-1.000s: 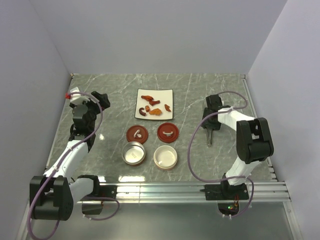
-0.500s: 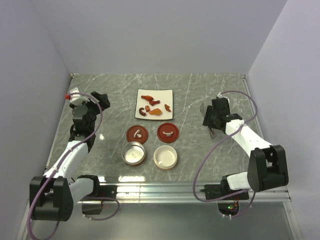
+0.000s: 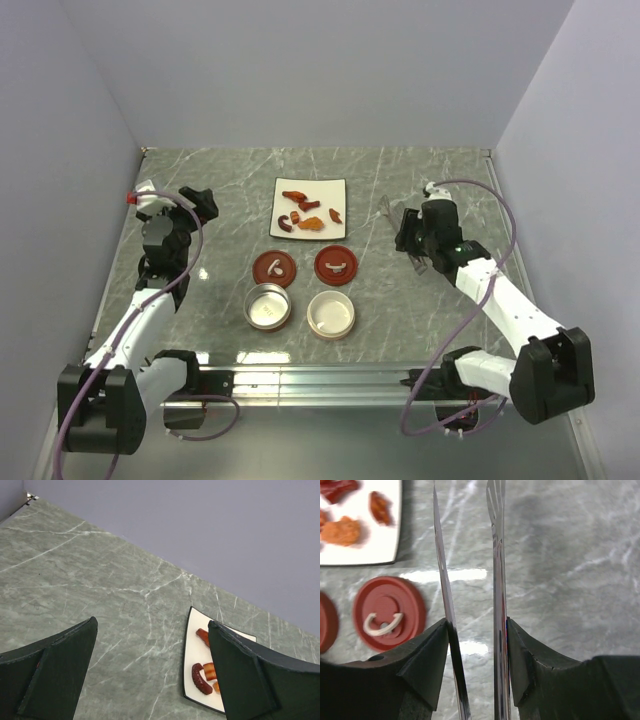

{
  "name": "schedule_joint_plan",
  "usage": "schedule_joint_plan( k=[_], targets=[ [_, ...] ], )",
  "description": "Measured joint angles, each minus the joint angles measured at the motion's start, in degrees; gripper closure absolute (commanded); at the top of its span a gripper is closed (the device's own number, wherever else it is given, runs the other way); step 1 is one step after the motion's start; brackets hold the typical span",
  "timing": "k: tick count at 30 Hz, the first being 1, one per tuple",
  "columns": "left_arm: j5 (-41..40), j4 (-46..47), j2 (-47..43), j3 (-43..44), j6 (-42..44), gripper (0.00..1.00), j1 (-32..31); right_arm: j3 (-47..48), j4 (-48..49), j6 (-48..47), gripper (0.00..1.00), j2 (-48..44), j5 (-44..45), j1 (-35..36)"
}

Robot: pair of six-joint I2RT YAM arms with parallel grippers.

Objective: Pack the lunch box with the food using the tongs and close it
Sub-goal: Grab the clamp with the right arm, then pick up the food using the clamp

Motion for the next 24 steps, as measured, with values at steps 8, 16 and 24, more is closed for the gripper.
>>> schedule_joint_plan(
  k=[8,16,24],
  targets=[
    [0.09,-0.09,0.39,-0.15,0.00,0.01,-0.02,-0.79,4.00,-3.23,0.45,-2.47,-1.90,6.40],
    [-3.13,-0.35,1.77,-0.15,1.42,0.01,-4.50,-0.76,8.26,-7.89,0.46,0.74,-0.07,12.46],
    [-6.91,-0.46,2.86,-0.15,3.19,0.00,-8.00,0.79,10.36,-13.64,0.45,7.06,4.24,21.20]
  ],
)
